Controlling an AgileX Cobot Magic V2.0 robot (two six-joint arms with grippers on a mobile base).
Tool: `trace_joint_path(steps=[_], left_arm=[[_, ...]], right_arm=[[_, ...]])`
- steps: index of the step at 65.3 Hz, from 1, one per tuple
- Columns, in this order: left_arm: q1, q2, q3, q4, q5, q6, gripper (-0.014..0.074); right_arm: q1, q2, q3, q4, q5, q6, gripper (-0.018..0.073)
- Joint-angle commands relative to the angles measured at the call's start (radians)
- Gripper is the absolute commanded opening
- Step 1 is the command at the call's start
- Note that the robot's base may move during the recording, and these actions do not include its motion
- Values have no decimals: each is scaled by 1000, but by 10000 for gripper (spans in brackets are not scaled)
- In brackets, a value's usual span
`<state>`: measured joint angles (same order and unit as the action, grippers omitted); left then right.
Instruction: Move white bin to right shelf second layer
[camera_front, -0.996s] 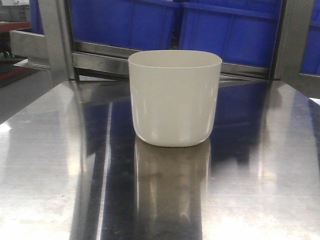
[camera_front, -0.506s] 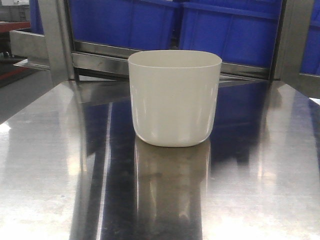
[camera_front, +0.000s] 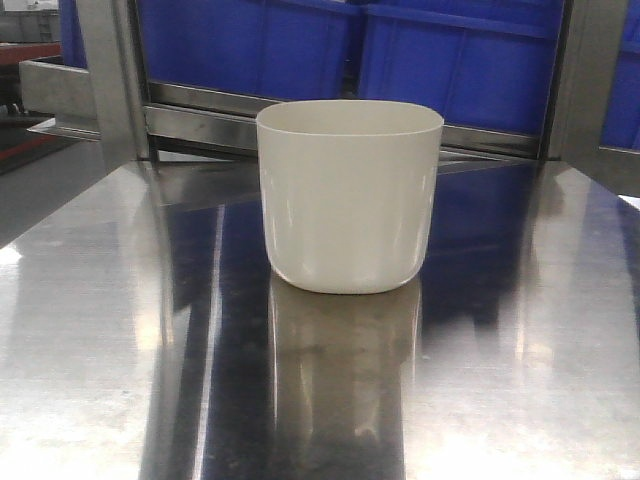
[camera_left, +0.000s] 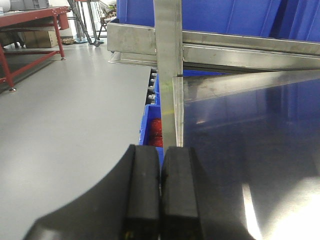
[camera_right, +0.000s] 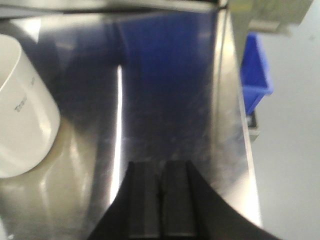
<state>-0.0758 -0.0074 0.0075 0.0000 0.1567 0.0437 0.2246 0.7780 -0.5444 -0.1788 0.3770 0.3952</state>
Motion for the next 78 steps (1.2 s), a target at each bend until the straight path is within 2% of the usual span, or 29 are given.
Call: trace_joint_path(steps=[1,11,30,38,46,52,63,78], left_arm=[[-4,-16,37,-6,-85,-5,85],[-4,-16,37,-6,-85,-5,85],[-4,-16,37,-6,-85,-5,85],[-4,-16,37,-6,-85,-5,85],[-4,-16,37,-6,-85,-5,85],[-4,-16,37,-6,-85,-5,85],[-4,-16,37,-6,-85,-5,85],[-4,-16,37,-6,-85,-5,85]], right_arm=[[62,93,-82,-109,-20,143,137],[138,241,-209,-187,118,256,263],[271,489,-587,-202,409,283,257],[323,604,-751,-202,561,350,257],[343,698,-883,-201,687,447,257],[357,762,-980,-198,777,473,257],[394,832,-1080,-197,830,471,257],[422,854,-1088,-184,767,455,257]])
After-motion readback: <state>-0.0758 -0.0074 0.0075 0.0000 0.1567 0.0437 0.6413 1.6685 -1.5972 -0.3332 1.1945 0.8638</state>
